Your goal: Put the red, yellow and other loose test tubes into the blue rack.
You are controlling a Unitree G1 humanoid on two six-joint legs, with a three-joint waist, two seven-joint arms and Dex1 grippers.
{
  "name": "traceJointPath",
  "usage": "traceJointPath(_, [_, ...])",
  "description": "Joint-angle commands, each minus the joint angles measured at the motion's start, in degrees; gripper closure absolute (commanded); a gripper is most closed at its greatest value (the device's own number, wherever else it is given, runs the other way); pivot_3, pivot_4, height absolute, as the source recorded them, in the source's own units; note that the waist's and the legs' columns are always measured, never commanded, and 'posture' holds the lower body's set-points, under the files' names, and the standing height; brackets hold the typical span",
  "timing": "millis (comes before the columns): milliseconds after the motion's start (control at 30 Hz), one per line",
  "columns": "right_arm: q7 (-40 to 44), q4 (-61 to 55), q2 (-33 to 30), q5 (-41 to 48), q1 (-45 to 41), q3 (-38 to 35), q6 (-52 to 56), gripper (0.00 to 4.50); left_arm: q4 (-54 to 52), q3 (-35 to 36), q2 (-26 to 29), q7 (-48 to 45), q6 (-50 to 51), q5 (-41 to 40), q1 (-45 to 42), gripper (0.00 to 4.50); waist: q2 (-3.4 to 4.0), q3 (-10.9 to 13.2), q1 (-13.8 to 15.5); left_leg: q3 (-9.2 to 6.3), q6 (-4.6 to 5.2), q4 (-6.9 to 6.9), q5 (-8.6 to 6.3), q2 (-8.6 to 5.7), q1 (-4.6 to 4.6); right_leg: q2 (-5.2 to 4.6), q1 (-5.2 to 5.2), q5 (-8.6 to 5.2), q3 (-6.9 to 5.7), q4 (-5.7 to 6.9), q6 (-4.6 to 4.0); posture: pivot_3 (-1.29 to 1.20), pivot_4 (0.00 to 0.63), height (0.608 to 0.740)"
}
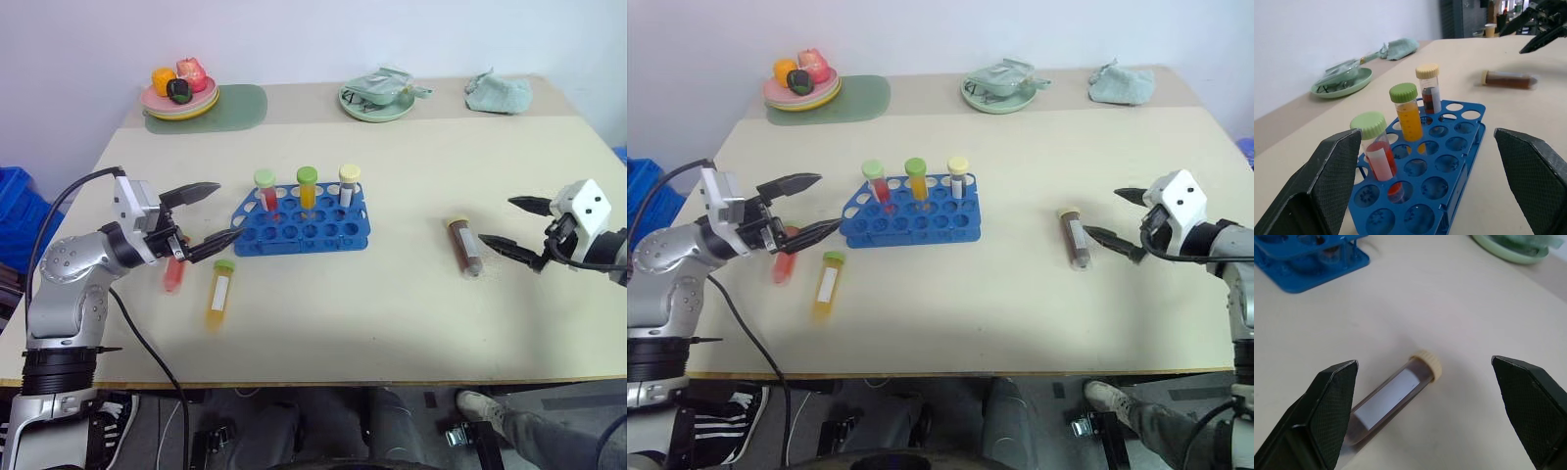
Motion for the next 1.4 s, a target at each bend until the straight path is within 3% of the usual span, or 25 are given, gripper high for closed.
traceJointPath(33, [0.25,0.21,-1.22,-0.58,-1.66,-0.02,-0.81,0.00,-1.16,1.05,-0.09,0.71,-1.39,0.02,-0.52,0.07,0.00,0.00,0.01,0.00,0.00,0.00,0.00,0.00,0.00,0.00,0.00,0.00,0.00,0.00,0.00,0.00,0.150,0.740])
traceJointPath(467, [-2.00,2.06,-2.61,-1.36,-7.47,1.13,8.88,0.00,-1.62,1.14,-1.26,0.00,-2.43,-1.04,-0.91,0.07,0.00,0.00,-0.01,0.00,0.00,0.00,0.00,0.00,-0.01,0.00,0.00,0.00,0.01,0.00,0.00,0.00,0.150,0.740])
traceJointPath(633, [-2.67,1.70,-5.14,-3.66,-9.21,3.37,13.15,0.00,0.48,-0.71,-5.24,0.75,-3.83,-0.30,-1.66,0.07,0.00,0.00,0.18,0.01,0.00,0.01,0.00,-0.01,-0.03,-0.01,-0.01,0.00,0.01,0.00,-0.01,0.00,0.150,0.740])
traceJointPath(867, [-4.13,-7.98,-8.67,-0.95,-14.83,9.32,42.03,0.00,2.08,-3.90,-6.68,-1.98,-4.20,0.34,-3.53,0.07,0.01,0.00,0.00,0.05,0.00,0.03,0.00,0.00,-0.09,-0.02,-0.06,0.01,0.01,0.00,-0.01,0.00,0.150,0.740])
traceJointPath(1033, [-11.79,-2.94,-3.10,0.55,-32.20,12.38,68.67,0.00,2.03,-5.78,-7.64,-2.28,-3.96,1.08,-4.96,0.07,0.01,0.01,-0.10,0.16,0.00,0.03,0.00,0.05,-0.08,0.00,-0.11,0.07,0.12,-0.03,-0.08,0.00,0.150,0.740])
traceJointPath(1167, [-17.32,4.86,1.58,-0.47,-40.94,12.66,78.74,0.00,1.05,-6.57,-7.79,-1.91,-3.29,0.89,-5.11,0.07,-0.08,0.01,0.33,0.15,0.01,0.02,0.00,0.04,-0.30,0.01,-0.22,0.07,0.02,-0.08,-0.09,0.00,0.150,0.740])
traceJointPath(1400, [-22.06,10.64,4.20,-1.87,-44.54,20.89,80.98,0.00,-4.92,-5.55,-6.47,-0.90,0.62,-1.51,-2.39,0.07,-0.06,0.01,-0.21,0.21,0.05,0.14,-0.02,-0.03,-0.95,-0.03,-0.78,0.22,0.02,-0.06,0.01,0.00,0.150,0.740])
